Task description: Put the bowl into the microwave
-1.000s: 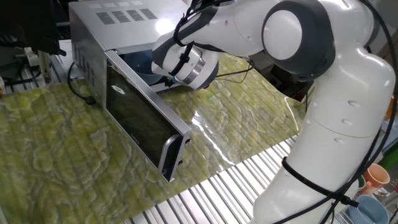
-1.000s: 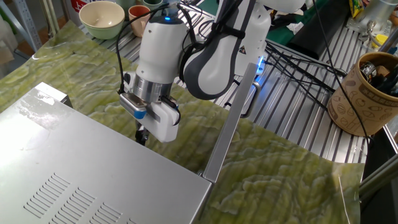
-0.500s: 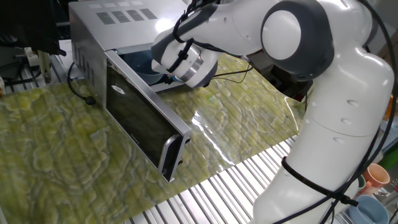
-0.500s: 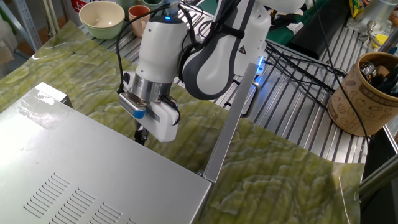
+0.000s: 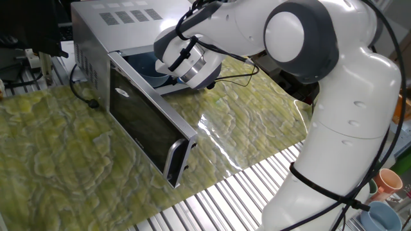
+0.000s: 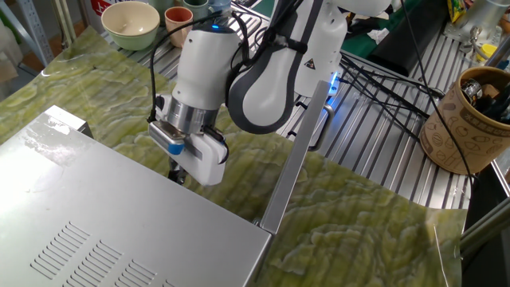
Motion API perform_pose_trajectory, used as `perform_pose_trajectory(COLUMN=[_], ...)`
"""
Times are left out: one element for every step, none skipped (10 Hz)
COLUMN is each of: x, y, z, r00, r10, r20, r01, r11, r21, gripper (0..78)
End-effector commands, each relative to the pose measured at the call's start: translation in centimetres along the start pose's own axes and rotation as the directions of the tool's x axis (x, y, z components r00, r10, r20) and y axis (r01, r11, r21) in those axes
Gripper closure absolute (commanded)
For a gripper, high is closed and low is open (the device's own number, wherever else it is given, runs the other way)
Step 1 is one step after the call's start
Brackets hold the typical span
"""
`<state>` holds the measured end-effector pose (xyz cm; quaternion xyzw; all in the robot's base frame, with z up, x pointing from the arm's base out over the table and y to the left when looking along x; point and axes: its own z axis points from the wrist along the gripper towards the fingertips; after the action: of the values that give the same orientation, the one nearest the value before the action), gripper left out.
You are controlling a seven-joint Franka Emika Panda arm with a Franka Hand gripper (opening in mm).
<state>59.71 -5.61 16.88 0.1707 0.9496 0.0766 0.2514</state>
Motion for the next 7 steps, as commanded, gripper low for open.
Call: perform_pose_trajectory(x=[-0.67,-0.94,-1.02,-1.09,-1.1,-1.1,-1.22], y=[0.22,0.15,0.13,0.11,0.1,0.1,0.07], z=[0.33,0.31,0.31,0.3,0.3,0.3,0.3], r00=[1.0,1.0,1.0,1.0,1.0,1.0,1.0], r10=[-0.002,-0.005,-0.005,-0.003,-0.002,-0.002,-0.002], r20=[0.006,0.007,0.009,0.011,0.013,0.013,0.015], r01=[0.002,0.005,0.005,0.003,0.002,0.002,0.002], r11=[1.0,1.0,1.0,1.0,1.0,1.0,1.0], r21=[-0.002,-0.002,-0.002,-0.002,-0.002,-0.002,-0.004], gripper=[76.4,76.4,76.4,76.4,76.4,76.4,76.4])
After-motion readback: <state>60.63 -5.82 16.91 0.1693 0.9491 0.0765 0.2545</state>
